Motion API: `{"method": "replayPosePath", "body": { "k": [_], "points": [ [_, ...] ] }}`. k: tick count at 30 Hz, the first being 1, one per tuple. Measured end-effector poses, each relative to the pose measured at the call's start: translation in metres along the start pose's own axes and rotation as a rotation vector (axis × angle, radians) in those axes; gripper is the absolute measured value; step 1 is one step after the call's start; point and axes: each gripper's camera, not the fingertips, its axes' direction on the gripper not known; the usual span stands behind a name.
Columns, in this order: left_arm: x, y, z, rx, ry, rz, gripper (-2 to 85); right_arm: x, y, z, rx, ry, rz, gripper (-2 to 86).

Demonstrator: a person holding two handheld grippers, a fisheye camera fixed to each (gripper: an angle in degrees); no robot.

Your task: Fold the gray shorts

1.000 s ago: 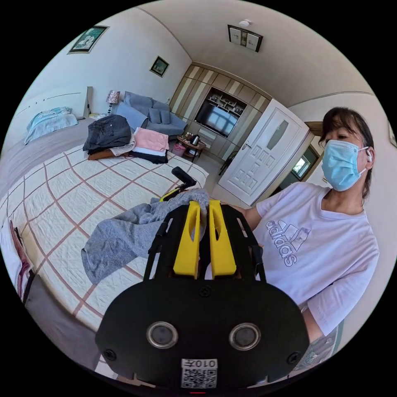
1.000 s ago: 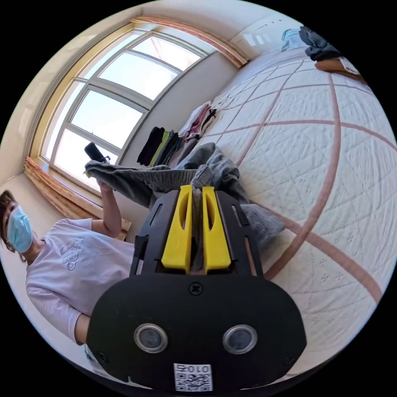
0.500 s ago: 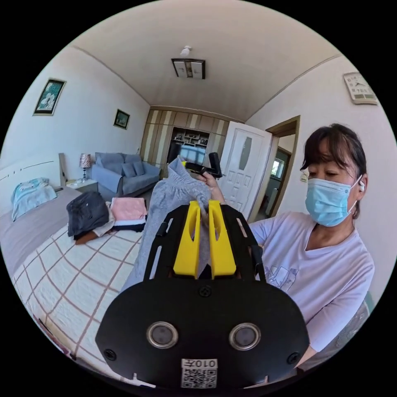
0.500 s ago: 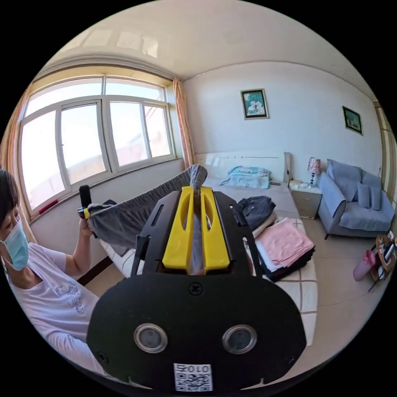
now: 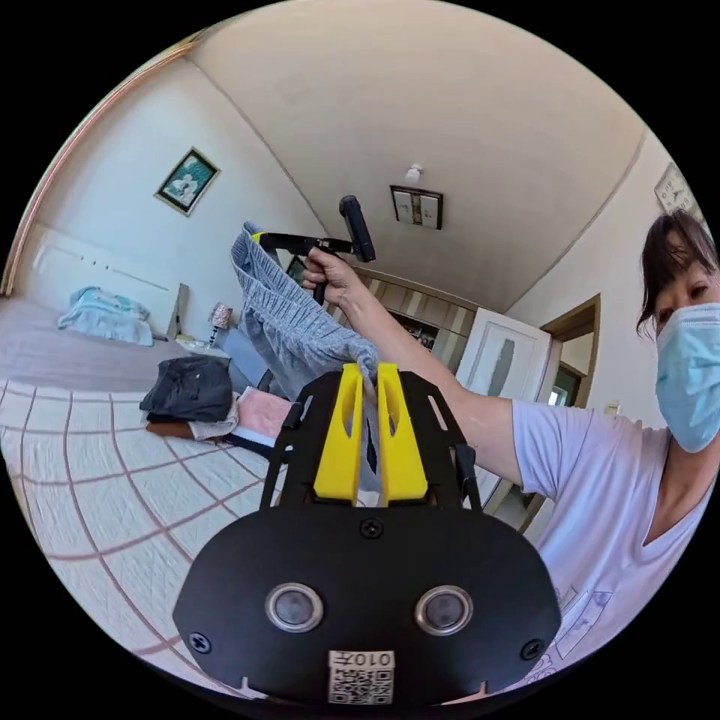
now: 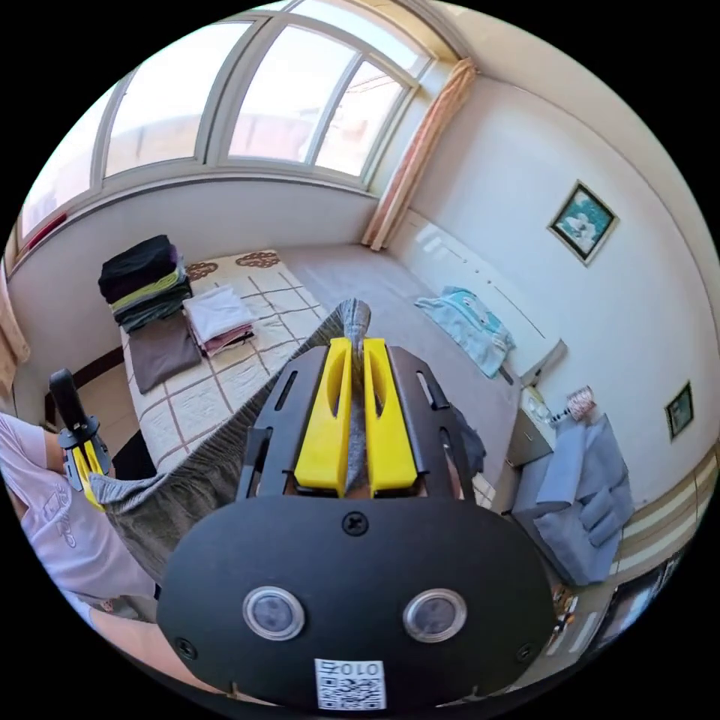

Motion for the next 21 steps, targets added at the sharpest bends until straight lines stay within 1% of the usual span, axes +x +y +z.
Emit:
{"method": "replayPosePath", "body": {
  "k": [1, 3, 4, 6, 7, 8, 9, 11, 12, 14, 16, 18, 19, 21],
  "points": [
    [-0.021, 0.029, -0.016, 0.012, -0.024, -0.072, 2.7, -0.008, -0.01, 0.023, -0.006, -0.045, -0.027, 4.4],
    [-0.045, 0.077, -0.045, 0.027, -0.077, -0.161, 2.6, -0.05, -0.04, 0.117, -0.039, -0.223, -0.101, 4.5],
    [-0.056, 0.111, -0.065, 0.013, -0.132, -0.203, 2.7, -0.063, -0.045, 0.141, -0.042, -0.268, -0.111, 4.7],
    [-0.07, 0.165, -0.099, -0.029, -0.222, -0.285, 2.7, -0.126, -0.048, 0.235, -0.037, -0.429, -0.136, 5.6],
    [-0.082, 0.203, -0.123, -0.063, -0.269, -0.359, 2.7, -0.143, -0.046, 0.257, -0.027, -0.473, -0.141, 6.0],
    [-0.093, 0.241, -0.15, -0.077, -0.326, -0.454, 2.8, -0.175, -0.039, 0.297, -0.011, -0.567, -0.123, 7.4],
    [-0.099, 0.259, -0.164, -0.08, -0.36, -0.501, 2.8, -0.2, -0.03, 0.325, 0.008, -0.641, -0.091, 8.2],
    [-0.12, 0.315, -0.22, -0.086, -0.505, -0.676, 2.9, -0.226, -0.016, 0.343, 0.047, -0.734, -0.031, 8.8],
    [-0.126, 0.325, -0.23, -0.08, -0.503, -0.703, 2.9, -0.234, -0.006, 0.341, 0.07, -0.771, -0.008, 9.2],
    [-0.141, 0.352, -0.252, -0.043, -0.408, -0.764, 2.8, -0.236, 0.016, 0.322, 0.101, -0.734, 0.006, 9.5],
    [-0.137, 0.356, -0.246, -0.05, -0.407, -0.741, 2.7, -0.221, 0.049, 0.297, 0.097, -0.644, 0.036, 10.2],
    [-0.131, 0.36, -0.231, -0.071, -0.401, -0.706, 2.6, -0.182, 0.115, 0.27, 0.021, -0.45, 0.171, 10.7],
    [-0.129, 0.367, -0.222, -0.068, -0.367, -0.712, 2.4, -0.17, 0.136, 0.265, -0.01, -0.39, 0.212, 10.7],
    [-0.126, 0.38, -0.211, -0.036, -0.309, -0.736, 2.3, -0.123, 0.23, 0.247, -0.128, -0.2, 0.444, 10.4]
  ]
}}
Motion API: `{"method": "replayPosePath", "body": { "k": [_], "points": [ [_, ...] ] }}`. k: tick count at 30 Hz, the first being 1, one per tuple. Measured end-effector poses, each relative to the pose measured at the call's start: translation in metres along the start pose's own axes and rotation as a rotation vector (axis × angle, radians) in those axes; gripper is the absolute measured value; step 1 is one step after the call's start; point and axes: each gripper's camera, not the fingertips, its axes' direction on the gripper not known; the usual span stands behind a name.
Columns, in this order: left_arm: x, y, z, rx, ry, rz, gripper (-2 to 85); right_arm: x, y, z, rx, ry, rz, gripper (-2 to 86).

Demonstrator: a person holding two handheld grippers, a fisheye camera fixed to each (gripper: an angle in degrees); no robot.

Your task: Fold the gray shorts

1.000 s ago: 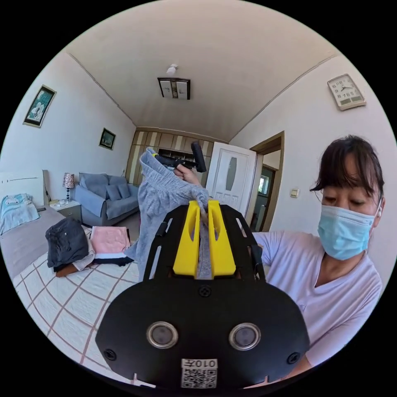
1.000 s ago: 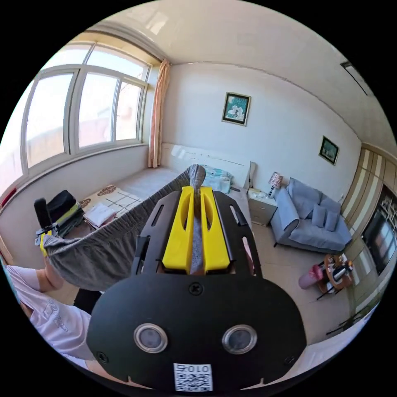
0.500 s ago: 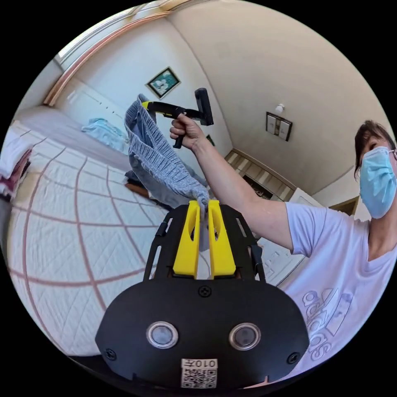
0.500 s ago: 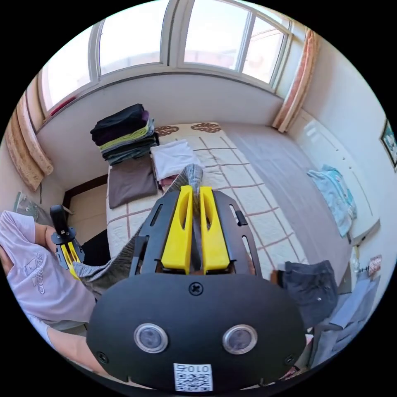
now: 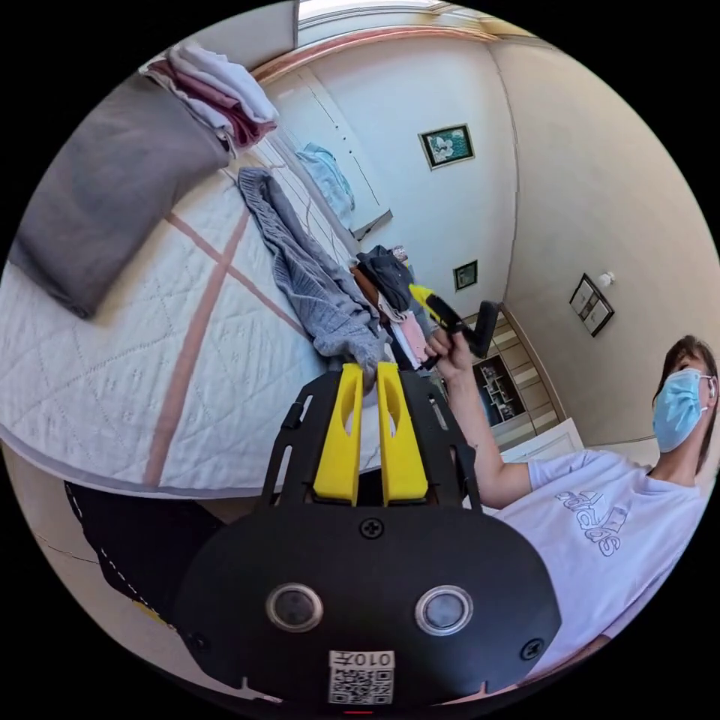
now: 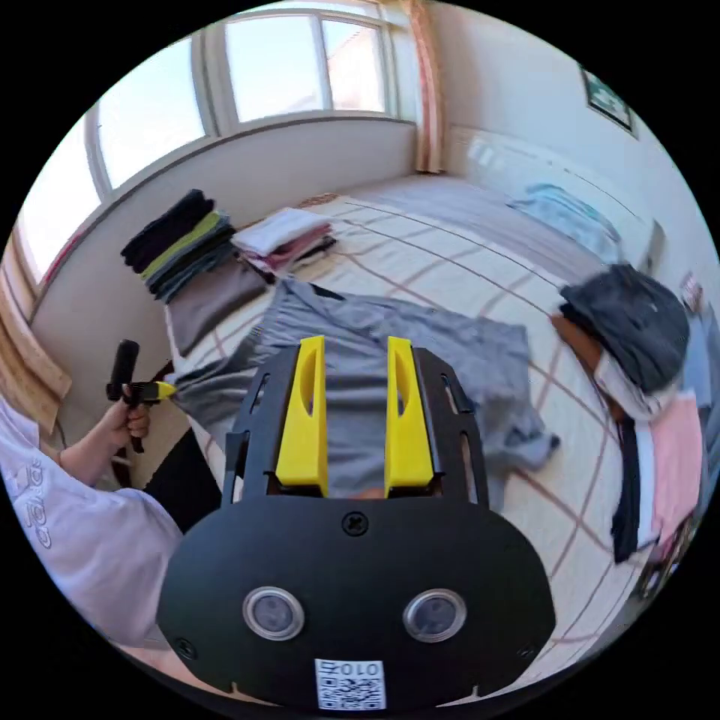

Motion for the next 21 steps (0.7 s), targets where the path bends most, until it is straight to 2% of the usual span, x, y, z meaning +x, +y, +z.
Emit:
{"method": "replayPosePath", "body": {
  "k": [3, 6, 12, 15, 17, 21],
  "points": [
    [0.0, 0.018, 0.008, 0.026, 0.019, -0.017, 2.1, 0.071, 0.091, -0.015, -0.076, 0.093, 0.262, 9.7],
    [0.009, 0.028, 0.011, 0.038, -0.023, 0.006, 2.1, 0.092, 0.152, -0.014, -0.089, 0.09, 0.386, 9.6],
    [0.022, 0.038, 0.019, 0.064, -0.037, -0.008, 2.3, 0.079, 0.172, 0.017, -0.057, 0.013, 0.443, 9.2],
    [0.033, 0.04, 0.023, 0.061, -0.058, 0.0, 2.5, 0.069, 0.167, 0.027, -0.089, 0.142, 0.46, 6.9],
    [0.04, 0.041, 0.026, 0.052, -0.072, 0.005, 2.5, 0.064, 0.168, 0.025, -0.099, 0.159, 0.463, 5.2],
    [0.048, 0.04, 0.028, 0.049, -0.068, 0.017, 2.5, 0.067, 0.186, 0.008, -0.12, -0.026, 0.447, 3.4]
  ]
}}
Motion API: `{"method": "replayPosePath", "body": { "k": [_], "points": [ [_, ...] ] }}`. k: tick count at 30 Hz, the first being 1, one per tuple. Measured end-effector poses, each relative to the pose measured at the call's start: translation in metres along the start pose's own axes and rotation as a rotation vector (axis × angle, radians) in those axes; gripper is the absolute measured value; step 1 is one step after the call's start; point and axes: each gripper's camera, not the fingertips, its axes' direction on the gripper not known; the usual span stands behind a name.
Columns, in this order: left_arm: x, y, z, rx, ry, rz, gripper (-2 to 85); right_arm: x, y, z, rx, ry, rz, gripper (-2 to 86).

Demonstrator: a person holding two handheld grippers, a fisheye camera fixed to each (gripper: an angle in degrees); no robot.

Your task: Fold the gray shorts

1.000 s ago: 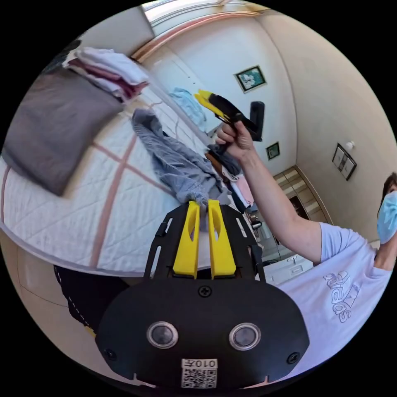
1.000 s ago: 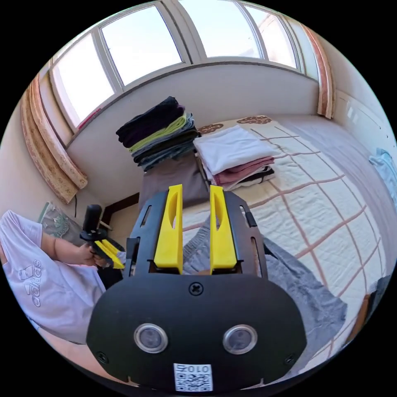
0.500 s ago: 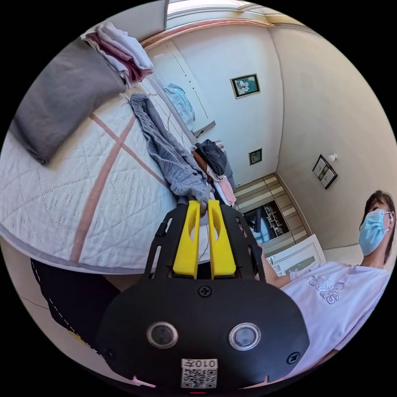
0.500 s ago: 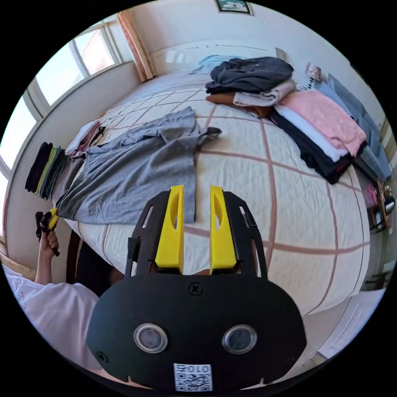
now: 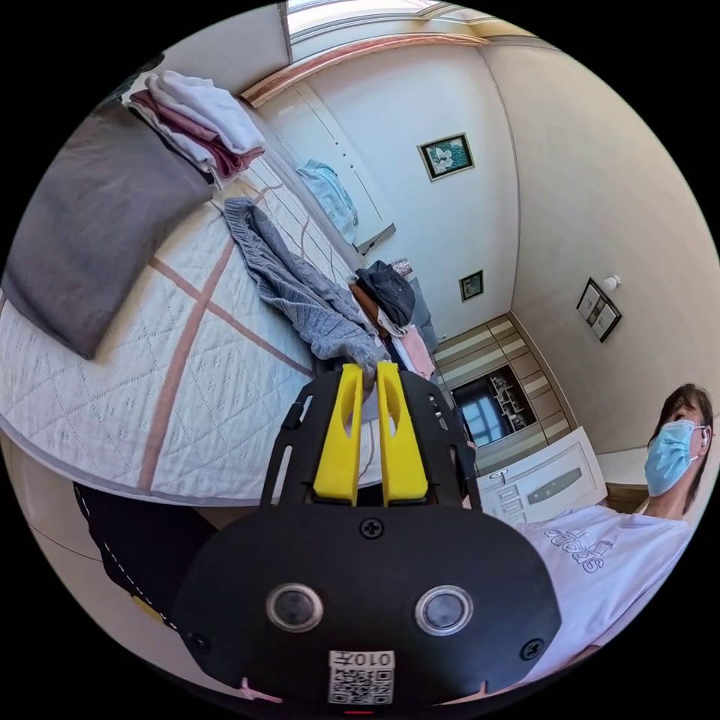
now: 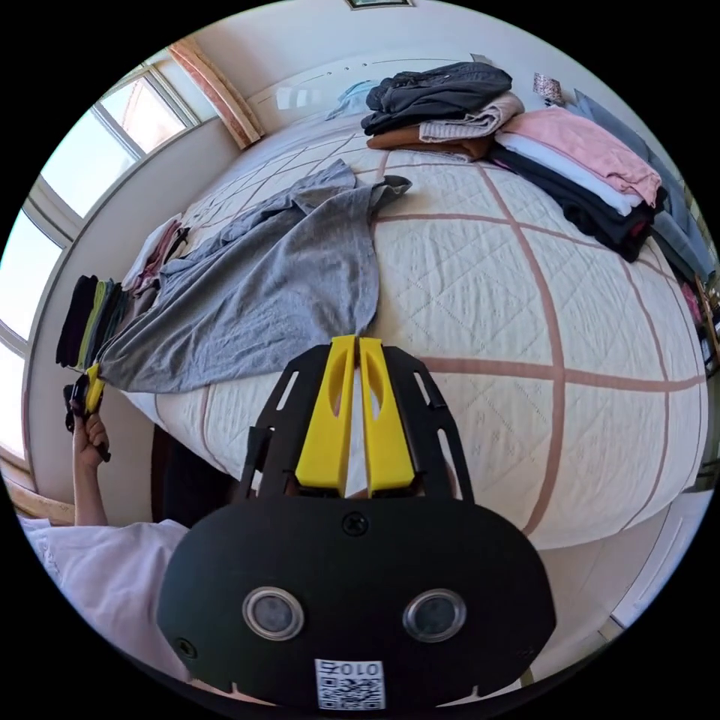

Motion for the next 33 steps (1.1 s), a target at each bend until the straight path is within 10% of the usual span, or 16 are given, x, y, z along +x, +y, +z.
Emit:
{"method": "replayPosePath", "body": {
  "k": [23, 33],
  "points": [
    [0.002, 0.093, 0.004, -0.127, -0.049, -0.152, 6.2, 0.072, 0.12, -0.039, -0.014, 0.032, 0.163, 5.2],
    [0.128, -0.055, 0.084, -0.194, -0.373, 0.274, 10.1, -0.012, -0.056, -0.042, 0.174, 0.003, -0.144, 11.1]
  ]
}}
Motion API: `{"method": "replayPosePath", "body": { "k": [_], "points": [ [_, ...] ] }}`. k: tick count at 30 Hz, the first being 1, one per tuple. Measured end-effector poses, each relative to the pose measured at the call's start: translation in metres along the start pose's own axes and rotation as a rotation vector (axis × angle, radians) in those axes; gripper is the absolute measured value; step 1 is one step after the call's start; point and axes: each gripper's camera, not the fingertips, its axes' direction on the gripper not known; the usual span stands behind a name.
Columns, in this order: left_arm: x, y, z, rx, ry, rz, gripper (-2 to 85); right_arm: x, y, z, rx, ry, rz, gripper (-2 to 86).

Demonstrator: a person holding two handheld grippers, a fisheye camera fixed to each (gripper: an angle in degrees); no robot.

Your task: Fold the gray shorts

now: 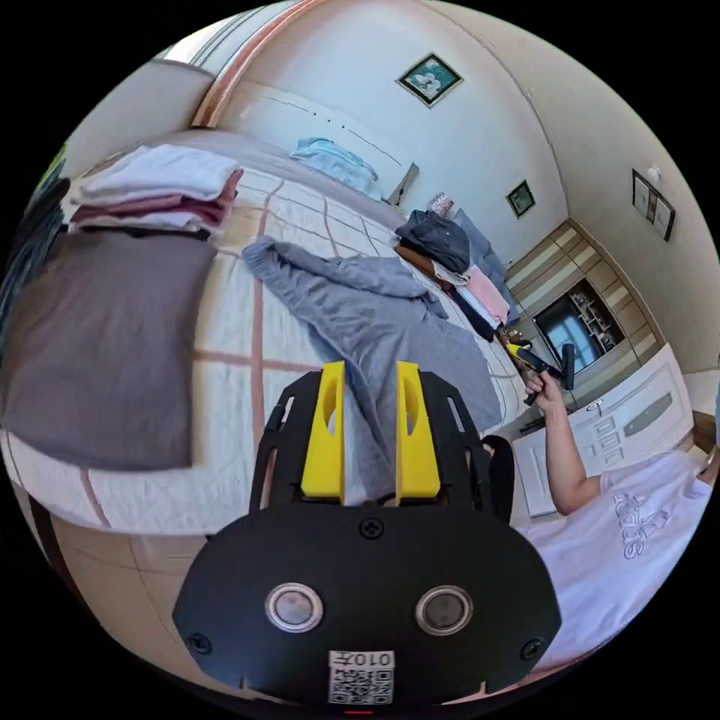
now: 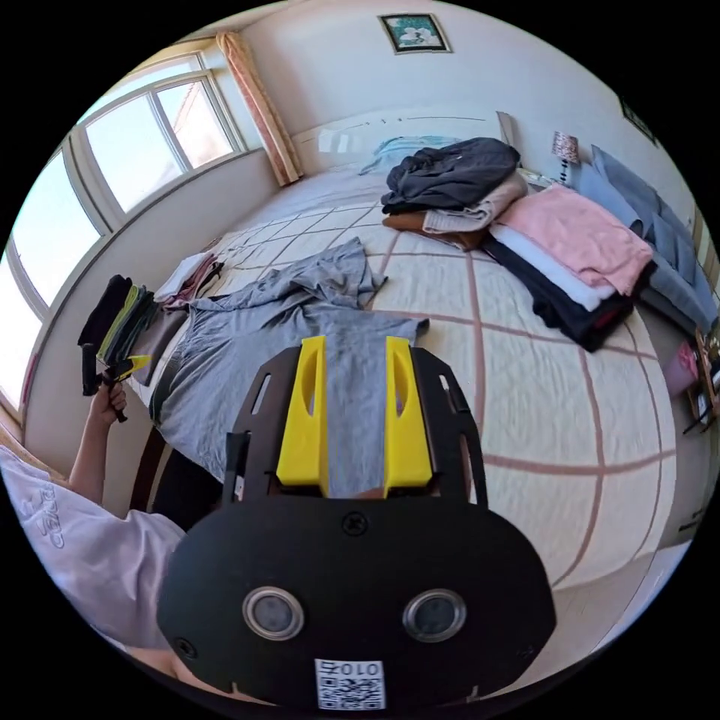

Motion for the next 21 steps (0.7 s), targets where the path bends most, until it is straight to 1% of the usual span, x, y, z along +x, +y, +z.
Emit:
{"method": "replayPosePath", "body": {
  "k": [2, 3, 4, 5, 6, 7, 8, 12, 14, 17, 19, 20, 21],
  "points": [
    [0.008, -0.059, 0.012, 0.048, -0.089, 0.025, 10.8, -0.01, -0.04, 0.025, -0.022, -0.016, -0.037, 11.5],
    [0.01, -0.073, 0.015, 0.054, -0.124, 0.037, 11.0, -0.017, -0.067, 0.041, -0.023, -0.006, -0.064, 11.7],
    [0.014, -0.101, 0.022, 0.051, -0.202, 0.065, 11.4, -0.02, -0.081, 0.05, -0.028, 0.001, -0.077, 11.8],
    [0.018, -0.127, 0.032, 0.034, -0.292, 0.105, 11.9, -0.025, -0.109, 0.07, -0.047, 0.008, -0.106, 11.9],
    [0.02, -0.138, 0.038, 0.021, -0.339, 0.125, 12.1, -0.029, -0.136, 0.09, -0.063, 0.015, -0.122, 11.9],
    [0.024, -0.16, 0.051, -0.016, -0.41, 0.177, 12.6, -0.03, -0.15, 0.101, -0.07, 0.017, -0.127, 11.9],
    [0.027, -0.177, 0.066, -0.066, -0.445, 0.226, 13.1, -0.031, -0.177, 0.122, -0.088, 0.016, -0.14, 11.9],
    [0.034, -0.213, 0.107, -0.165, -0.465, 0.368, 14.1, -0.034, -0.255, 0.199, -0.22, 0.079, -0.157, 11.5],
    [0.034, -0.229, 0.135, -0.257, -0.438, 0.435, 14.3, -0.035, -0.278, 0.223, -0.252, 0.09, -0.161, 11.2],
    [0.03, -0.241, 0.154, -0.29, -0.386, 0.444, 13.8, -0.042, -0.304, 0.255, -0.298, 0.073, -0.168, 10.4],
    [0.025, -0.246, 0.162, -0.31, -0.351, 0.428, 12.6, -0.051, -0.312, 0.271, -0.352, 0.027, -0.183, 9.1],
    [0.023, -0.248, 0.165, -0.32, -0.316, 0.429, 11.0, -0.064, -0.315, 0.277, -0.394, 0.028, -0.232, 7.5],
    [0.022, -0.249, 0.166, -0.326, -0.308, 0.426, 10.2, -0.08, -0.316, 0.278, -0.424, 0.139, -0.296, 5.2]
  ]
}}
